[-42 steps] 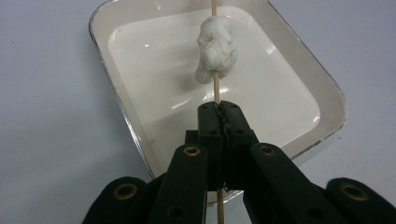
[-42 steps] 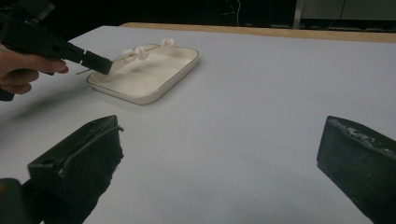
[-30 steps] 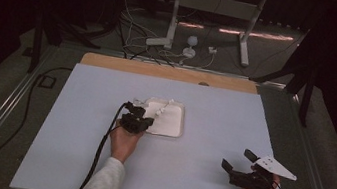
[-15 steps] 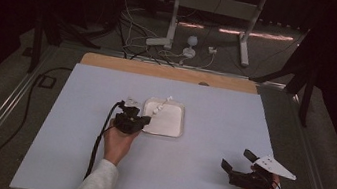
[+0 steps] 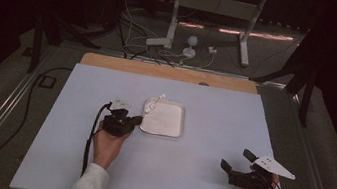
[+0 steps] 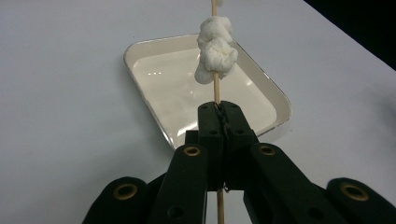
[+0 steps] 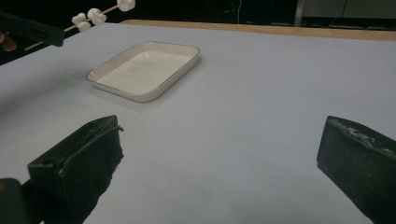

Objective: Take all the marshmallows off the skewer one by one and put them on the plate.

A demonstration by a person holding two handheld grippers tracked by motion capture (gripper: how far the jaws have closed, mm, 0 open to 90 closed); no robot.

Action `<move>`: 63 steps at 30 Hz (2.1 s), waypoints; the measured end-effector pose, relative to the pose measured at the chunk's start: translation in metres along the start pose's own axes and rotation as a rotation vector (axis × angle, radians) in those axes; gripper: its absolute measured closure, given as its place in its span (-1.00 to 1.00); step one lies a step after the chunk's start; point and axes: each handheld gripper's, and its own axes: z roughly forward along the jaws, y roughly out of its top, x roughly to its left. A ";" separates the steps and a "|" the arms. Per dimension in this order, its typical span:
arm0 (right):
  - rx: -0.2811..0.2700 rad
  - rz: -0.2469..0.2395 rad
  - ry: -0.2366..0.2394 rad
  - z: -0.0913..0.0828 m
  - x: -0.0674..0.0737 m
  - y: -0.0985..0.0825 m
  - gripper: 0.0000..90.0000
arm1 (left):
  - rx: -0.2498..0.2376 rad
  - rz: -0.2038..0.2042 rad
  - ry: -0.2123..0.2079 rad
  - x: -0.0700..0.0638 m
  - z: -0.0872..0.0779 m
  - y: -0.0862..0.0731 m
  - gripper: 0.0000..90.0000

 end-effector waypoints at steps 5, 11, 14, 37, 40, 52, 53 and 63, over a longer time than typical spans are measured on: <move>0.000 0.005 0.007 0.001 0.002 0.000 -1.00 | -0.016 0.011 -0.010 0.002 -0.011 -0.008 0.99; -0.004 0.030 0.037 0.005 0.004 0.005 -1.00 | -0.043 0.022 -0.024 0.004 -0.024 -0.018 0.99; -0.009 0.040 0.052 0.007 0.005 0.009 -1.00 | -0.048 0.029 -0.028 0.005 -0.028 -0.021 0.99; 0.008 0.010 0.247 0.091 0.053 0.087 -1.00 | -0.078 0.127 -0.111 -0.010 -0.031 -0.027 0.99; 0.010 0.015 0.264 0.099 0.058 0.094 -1.00 | -0.078 0.133 -0.116 -0.012 -0.030 -0.027 0.99; 0.090 0.086 0.374 0.145 0.082 0.114 -0.54 | -0.104 0.184 -0.160 -0.019 -0.032 -0.027 0.99; 0.113 0.097 0.395 0.151 0.084 0.114 -0.35 | -0.105 0.189 -0.162 -0.020 -0.032 -0.027 0.99; 0.207 0.208 0.458 0.166 0.083 0.114 0.56 | -0.092 0.231 -0.182 -0.020 -0.029 -0.034 1.00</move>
